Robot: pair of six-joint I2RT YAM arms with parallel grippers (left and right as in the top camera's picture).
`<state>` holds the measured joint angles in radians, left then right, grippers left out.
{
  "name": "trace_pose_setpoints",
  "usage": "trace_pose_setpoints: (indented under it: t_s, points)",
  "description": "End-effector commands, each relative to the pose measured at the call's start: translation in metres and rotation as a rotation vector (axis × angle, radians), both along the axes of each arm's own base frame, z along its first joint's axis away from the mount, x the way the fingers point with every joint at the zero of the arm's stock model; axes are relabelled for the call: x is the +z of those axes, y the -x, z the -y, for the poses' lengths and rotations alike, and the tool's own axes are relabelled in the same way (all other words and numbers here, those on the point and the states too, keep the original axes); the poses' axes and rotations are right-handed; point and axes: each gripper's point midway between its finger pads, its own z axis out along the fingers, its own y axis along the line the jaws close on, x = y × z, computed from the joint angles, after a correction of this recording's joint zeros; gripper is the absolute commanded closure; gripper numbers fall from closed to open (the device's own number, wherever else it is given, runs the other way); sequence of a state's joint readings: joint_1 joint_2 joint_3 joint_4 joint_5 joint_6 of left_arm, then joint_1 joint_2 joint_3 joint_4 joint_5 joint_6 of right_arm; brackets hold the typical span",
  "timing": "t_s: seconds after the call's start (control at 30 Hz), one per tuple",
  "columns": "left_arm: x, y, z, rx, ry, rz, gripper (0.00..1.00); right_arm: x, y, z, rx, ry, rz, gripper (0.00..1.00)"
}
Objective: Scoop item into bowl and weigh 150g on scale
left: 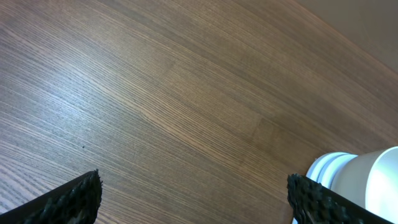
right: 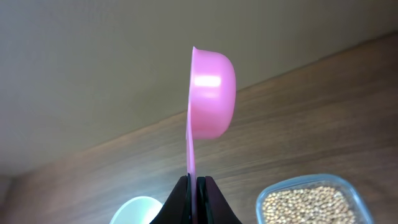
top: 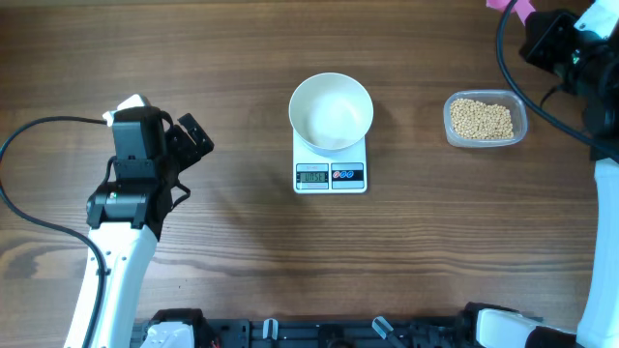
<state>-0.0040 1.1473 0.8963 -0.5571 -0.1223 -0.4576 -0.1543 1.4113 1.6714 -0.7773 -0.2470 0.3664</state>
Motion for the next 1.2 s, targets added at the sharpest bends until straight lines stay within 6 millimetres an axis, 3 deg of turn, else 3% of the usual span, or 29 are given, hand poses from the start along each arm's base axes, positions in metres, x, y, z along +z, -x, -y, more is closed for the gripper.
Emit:
trace_pose_setpoints:
  t_s: [0.0,0.33,0.63,0.73,1.0,1.17]
  points:
    - [-0.002,-0.001,-0.002,0.002,-0.007,-0.006,0.00,0.007,-0.002,0.004,-0.065,-0.082,0.007,0.96]
    - [-0.002,-0.001,-0.002,0.002,-0.007,-0.006,0.00,0.009,-0.004,0.004,-0.097,-0.142,0.011,0.96]
    - [-0.002,-0.001,-0.002,0.001,-0.007,-0.006,0.00,0.049,-0.020,0.007,-0.081,-0.104,0.194,0.96]
    - [-0.002,-0.001,-0.002,0.001,-0.007,-0.006,0.00,0.044,-0.019,0.017,-0.128,-0.068,0.175,0.96]
    - [-0.002,-0.001,-0.002,0.001,-0.007,-0.006,0.00,0.013,-0.007,0.015,-0.014,0.148,0.058,0.96]
    - [-0.002,-0.001,-0.002,0.002,-0.007,-0.006,0.00,0.009,-0.005,0.015,0.021,0.209,0.044,0.96]
